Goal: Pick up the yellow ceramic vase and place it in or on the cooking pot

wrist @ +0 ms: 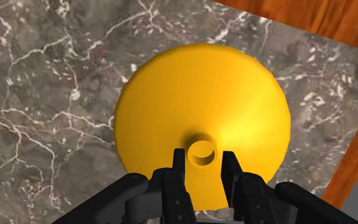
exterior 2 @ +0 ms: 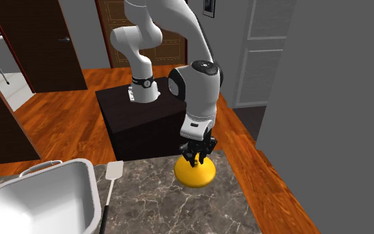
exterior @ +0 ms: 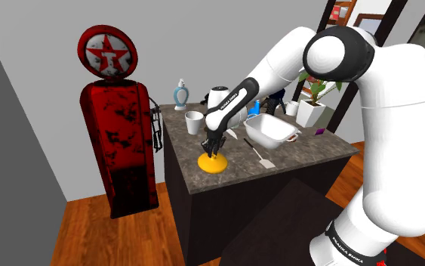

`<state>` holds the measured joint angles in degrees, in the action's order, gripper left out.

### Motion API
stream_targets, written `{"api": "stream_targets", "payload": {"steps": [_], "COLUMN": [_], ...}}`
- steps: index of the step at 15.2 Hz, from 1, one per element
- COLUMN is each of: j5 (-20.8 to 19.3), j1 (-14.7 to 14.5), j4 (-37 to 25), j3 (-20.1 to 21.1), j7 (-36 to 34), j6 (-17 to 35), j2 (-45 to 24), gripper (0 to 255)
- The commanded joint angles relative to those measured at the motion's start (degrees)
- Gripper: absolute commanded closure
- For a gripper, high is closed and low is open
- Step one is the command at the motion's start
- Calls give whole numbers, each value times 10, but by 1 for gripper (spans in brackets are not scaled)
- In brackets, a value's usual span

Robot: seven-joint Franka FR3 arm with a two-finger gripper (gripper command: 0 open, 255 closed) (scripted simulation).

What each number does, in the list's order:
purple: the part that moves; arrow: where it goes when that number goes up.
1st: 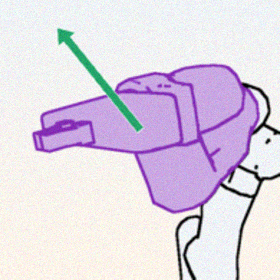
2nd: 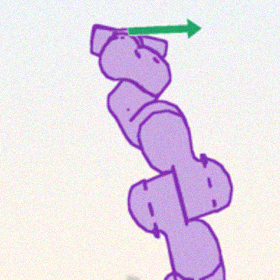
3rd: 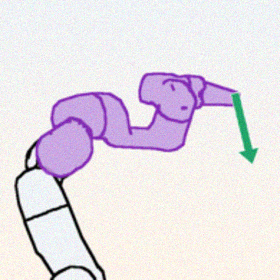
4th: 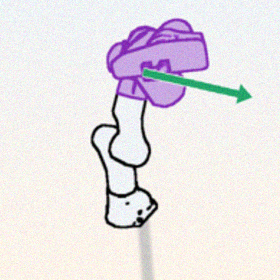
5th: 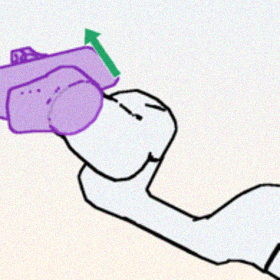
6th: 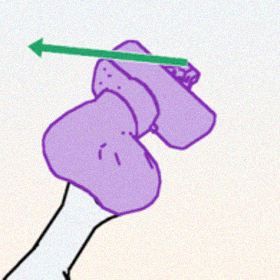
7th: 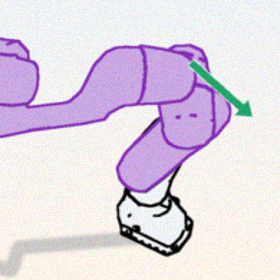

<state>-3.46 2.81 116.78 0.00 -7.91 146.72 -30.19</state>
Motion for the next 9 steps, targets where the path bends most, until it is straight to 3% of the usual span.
{"api": "stream_targets", "payload": {"steps": [1,9], "j5": [0,3], "j1": [0,1], "j4": [1,4], "j3": [0,2], "j7": [0,3], "j6": [-9,-55], "j2": [10,59], "gripper": [255,255]}}
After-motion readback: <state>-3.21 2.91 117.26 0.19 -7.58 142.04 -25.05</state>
